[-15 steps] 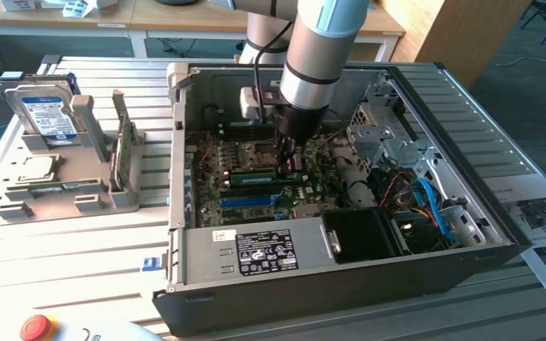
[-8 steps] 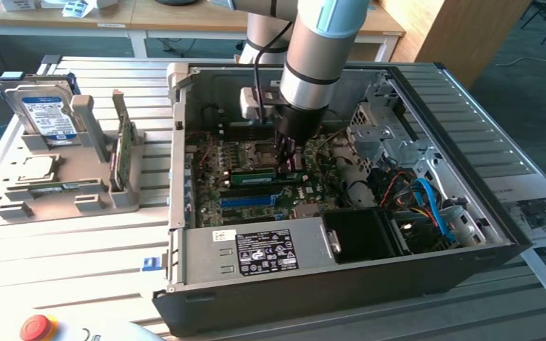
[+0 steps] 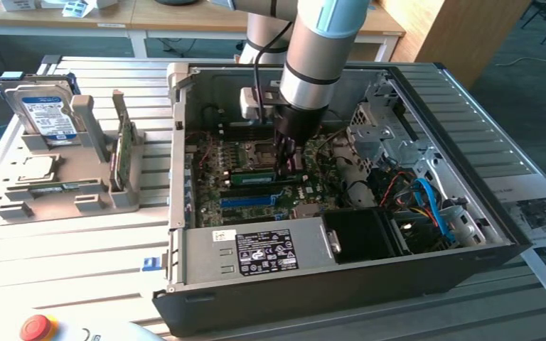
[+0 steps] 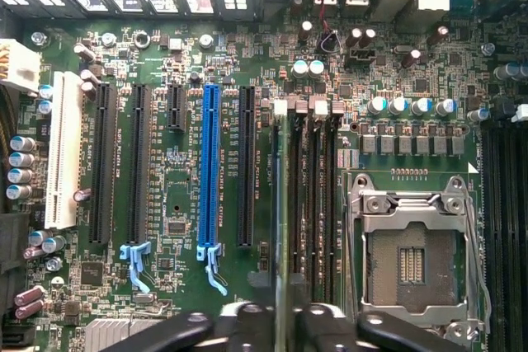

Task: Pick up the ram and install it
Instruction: 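Insert the ram into the slot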

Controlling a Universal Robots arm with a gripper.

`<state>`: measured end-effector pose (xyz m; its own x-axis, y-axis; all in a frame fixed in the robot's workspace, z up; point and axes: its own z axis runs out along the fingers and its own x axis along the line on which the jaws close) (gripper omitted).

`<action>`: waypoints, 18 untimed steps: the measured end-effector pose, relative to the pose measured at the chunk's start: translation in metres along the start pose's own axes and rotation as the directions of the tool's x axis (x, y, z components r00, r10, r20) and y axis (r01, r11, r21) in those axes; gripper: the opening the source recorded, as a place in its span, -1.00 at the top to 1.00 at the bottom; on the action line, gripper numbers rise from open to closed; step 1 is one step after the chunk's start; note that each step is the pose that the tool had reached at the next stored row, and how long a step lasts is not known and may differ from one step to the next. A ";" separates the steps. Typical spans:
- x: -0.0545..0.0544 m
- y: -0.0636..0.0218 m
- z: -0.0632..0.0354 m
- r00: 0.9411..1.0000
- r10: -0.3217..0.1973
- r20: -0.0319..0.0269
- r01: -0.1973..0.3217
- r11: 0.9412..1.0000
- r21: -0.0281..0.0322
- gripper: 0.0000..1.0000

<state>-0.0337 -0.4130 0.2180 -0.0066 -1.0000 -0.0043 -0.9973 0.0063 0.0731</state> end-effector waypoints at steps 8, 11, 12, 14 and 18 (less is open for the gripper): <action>0.000 0.0000 0.0000 1.000 0.000 0.000 0.000 1.000 0.000 0.38; 0.000 0.0000 0.0000 1.000 0.000 0.000 0.000 1.000 0.000 0.38; 0.000 0.0000 0.0000 1.000 0.000 0.000 0.000 1.000 0.000 0.38; 0.000 0.0000 0.0000 1.000 0.000 0.000 0.000 1.000 0.000 0.38; 0.000 0.0000 -0.0002 1.000 0.000 0.000 0.000 1.000 0.000 0.38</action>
<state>-0.0337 -0.4129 0.2182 -0.0066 -1.0000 -0.0043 -0.9973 0.0062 0.0730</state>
